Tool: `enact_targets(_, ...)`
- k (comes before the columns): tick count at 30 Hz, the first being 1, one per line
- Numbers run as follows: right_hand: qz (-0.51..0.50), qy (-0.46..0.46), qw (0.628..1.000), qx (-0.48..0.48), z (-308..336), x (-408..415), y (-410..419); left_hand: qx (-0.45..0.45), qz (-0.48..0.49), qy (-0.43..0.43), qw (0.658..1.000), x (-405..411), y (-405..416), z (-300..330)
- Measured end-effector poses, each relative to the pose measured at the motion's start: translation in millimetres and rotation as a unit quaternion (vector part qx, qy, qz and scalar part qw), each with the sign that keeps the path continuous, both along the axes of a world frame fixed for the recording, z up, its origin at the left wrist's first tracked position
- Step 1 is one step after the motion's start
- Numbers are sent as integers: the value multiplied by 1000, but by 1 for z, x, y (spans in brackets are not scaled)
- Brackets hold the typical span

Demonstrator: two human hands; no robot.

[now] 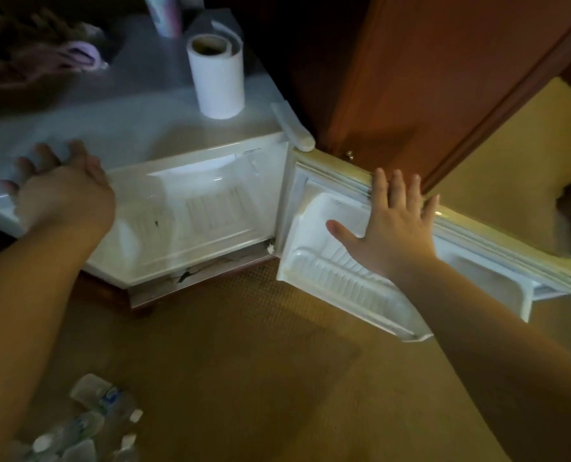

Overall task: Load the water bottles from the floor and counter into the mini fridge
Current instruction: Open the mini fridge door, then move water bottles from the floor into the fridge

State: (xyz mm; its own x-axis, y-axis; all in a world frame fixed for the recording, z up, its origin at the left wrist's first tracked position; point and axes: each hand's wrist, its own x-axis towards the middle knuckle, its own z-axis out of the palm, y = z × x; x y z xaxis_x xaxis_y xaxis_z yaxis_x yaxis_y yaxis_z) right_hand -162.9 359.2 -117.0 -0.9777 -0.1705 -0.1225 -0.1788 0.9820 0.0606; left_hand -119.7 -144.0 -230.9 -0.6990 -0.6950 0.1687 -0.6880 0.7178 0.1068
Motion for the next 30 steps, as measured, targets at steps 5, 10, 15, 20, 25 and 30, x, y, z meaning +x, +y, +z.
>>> enact_targets(5, 1, -33, 999, 37, 3, -3, -8, -2, 14, -82, 996, 27, 89, 92)
enact_targets(10, 15, -10, 1000, -5, 10, 14, -21, 62, -3, -109, 992, 35, 88, 108)
enact_targets(15, 198, 5, 973, -119, 2, 87, -95, 210, -82, 140, 964, 117, 93, 115)
enact_targets(20, 367, -136, 907, -154, -35, 178, -183, 188, 43, 245, 950, 286, 108, 76)
enact_targets(25, 463, -258, 838, -131, -95, 254, -250, 269, 312, 195, 890, 434, 130, 16)
enact_targets(30, 548, -340, 761, -64, -182, 305, -302, 350, 405, 123, 835, 499, 147, -57)
